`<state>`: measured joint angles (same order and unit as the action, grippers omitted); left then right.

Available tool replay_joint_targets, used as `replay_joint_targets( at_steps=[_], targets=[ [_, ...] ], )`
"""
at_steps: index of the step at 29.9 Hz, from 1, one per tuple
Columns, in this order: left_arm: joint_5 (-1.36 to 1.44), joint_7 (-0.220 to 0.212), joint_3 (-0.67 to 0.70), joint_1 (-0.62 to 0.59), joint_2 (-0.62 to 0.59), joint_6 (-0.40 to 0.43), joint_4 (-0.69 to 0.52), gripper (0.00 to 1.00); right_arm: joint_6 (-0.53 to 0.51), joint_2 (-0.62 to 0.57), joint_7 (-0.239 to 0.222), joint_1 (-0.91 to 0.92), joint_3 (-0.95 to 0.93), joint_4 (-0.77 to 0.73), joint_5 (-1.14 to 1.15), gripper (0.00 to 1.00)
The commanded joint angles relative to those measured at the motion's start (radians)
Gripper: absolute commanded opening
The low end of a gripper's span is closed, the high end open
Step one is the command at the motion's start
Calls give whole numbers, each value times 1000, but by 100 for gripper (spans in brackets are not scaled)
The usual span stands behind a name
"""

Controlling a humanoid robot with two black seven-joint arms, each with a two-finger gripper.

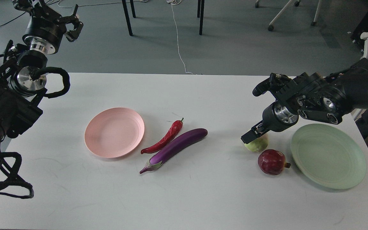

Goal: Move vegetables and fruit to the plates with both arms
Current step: 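Reach the right gripper down and grasp the green-yellow peach, then carry the peach with the right gripper onto the green plate and release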

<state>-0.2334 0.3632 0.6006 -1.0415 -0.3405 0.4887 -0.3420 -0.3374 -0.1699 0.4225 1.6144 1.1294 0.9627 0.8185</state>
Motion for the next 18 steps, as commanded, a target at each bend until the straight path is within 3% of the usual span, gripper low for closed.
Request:
replay_joint_targets(
  at_steps=[1, 11, 18],
  targets=[
    [0, -1, -1, 0, -5, 0, 0, 98, 0, 0, -1, -2, 1, 1, 1, 96],
    [0, -3, -1, 0, -8, 0, 0, 98, 0, -5, 2, -8, 17, 2, 27, 88],
    [0, -3, -1, 0, -18, 0, 0, 98, 0, -5, 2, -10, 21, 2, 28, 67]
  ],
)
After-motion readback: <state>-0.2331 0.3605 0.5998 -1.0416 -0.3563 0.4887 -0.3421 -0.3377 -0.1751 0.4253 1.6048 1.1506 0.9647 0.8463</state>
